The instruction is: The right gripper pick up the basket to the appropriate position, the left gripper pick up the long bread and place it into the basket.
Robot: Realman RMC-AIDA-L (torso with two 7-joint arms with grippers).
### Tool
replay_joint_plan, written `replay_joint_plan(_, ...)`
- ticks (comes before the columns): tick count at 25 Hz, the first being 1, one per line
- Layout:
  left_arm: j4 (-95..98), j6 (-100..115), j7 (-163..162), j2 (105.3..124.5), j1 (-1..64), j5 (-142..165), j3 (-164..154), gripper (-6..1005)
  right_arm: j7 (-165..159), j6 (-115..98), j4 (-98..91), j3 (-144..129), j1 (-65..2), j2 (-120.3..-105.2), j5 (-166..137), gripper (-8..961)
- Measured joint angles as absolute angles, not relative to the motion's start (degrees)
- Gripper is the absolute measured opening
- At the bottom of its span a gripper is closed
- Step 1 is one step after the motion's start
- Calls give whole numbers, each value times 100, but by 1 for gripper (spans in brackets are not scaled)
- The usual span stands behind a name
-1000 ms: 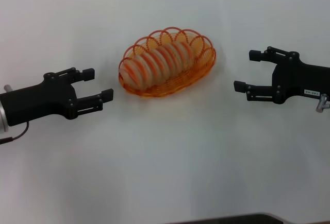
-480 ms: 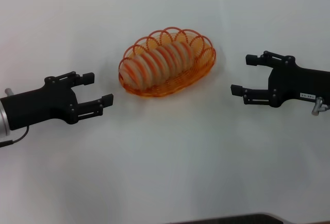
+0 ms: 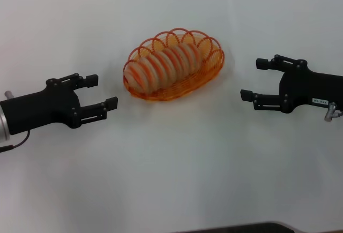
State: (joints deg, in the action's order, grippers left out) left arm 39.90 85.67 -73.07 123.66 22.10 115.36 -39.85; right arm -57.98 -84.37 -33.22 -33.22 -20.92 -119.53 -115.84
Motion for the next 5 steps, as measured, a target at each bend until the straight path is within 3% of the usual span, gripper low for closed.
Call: replay_joint_plan(5, 3990, 8570, -7307, 12368, 2206, 11528, -3966, 782, -5799, -8437, -3322, -3321, -2114, -11953, -11581, 915)
